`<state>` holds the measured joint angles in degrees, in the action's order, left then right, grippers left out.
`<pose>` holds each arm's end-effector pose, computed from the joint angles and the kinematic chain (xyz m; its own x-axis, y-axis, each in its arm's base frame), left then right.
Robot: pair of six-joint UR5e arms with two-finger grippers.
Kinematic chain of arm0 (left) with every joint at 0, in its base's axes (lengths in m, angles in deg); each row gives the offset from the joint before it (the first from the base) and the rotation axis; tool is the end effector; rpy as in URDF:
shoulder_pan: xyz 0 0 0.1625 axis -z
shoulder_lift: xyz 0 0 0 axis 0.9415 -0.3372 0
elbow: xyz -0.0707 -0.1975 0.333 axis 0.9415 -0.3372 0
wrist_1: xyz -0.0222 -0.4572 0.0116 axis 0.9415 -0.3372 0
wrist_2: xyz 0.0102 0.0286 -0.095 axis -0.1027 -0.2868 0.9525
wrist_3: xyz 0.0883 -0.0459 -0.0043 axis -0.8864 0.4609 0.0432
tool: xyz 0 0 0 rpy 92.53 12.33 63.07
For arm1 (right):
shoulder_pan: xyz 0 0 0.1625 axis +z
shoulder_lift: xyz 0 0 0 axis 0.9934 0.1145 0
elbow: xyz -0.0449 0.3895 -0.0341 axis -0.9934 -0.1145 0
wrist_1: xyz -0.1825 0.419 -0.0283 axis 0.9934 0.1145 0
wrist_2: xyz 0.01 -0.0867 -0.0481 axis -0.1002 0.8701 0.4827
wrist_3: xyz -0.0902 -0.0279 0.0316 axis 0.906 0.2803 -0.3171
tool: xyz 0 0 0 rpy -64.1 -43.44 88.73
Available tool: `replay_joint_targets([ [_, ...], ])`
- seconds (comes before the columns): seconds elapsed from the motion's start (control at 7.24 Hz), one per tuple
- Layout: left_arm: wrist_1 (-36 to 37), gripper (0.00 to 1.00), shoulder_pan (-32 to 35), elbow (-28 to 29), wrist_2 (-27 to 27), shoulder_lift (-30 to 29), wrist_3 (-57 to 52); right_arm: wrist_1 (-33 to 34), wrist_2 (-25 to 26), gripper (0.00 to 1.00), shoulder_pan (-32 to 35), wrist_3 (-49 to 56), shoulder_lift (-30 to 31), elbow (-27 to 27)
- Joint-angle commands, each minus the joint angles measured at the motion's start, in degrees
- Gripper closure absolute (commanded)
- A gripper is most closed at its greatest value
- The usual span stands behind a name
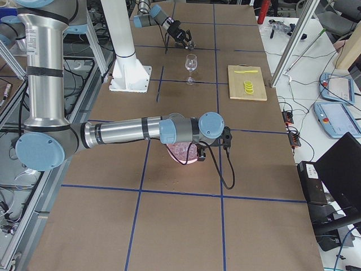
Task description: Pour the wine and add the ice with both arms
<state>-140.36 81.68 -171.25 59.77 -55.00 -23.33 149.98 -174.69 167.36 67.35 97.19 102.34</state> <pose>0.4936 -0.2984 0.1182 0.7687 0.6396 0.0066 -0.1018 0.1122 0.9885 -0.0111 -0.5233 0.5216 0.4432 -0.0274 0.8960 0.0529 0.9986 0.0043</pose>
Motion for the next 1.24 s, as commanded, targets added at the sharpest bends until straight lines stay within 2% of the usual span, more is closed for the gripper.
replay_joint_targets([
  [0.0,9.11,1.0,0.92,-0.87,1.2,-2.78,-3.06,0.0,0.0,0.0,0.0,0.0,-0.27,-0.26],
  [0.69,24.04,1.0,3.64,-1.48,1.02,-7.52,-16.47,0.0,-0.09,0.0,0.0,-0.09,-1.07,-1.23],
  [1.1,29.17,1.0,3.64,-1.75,0.94,-9.63,-25.27,0.0,0.0,0.0,0.0,-0.09,-1.07,-1.32],
])
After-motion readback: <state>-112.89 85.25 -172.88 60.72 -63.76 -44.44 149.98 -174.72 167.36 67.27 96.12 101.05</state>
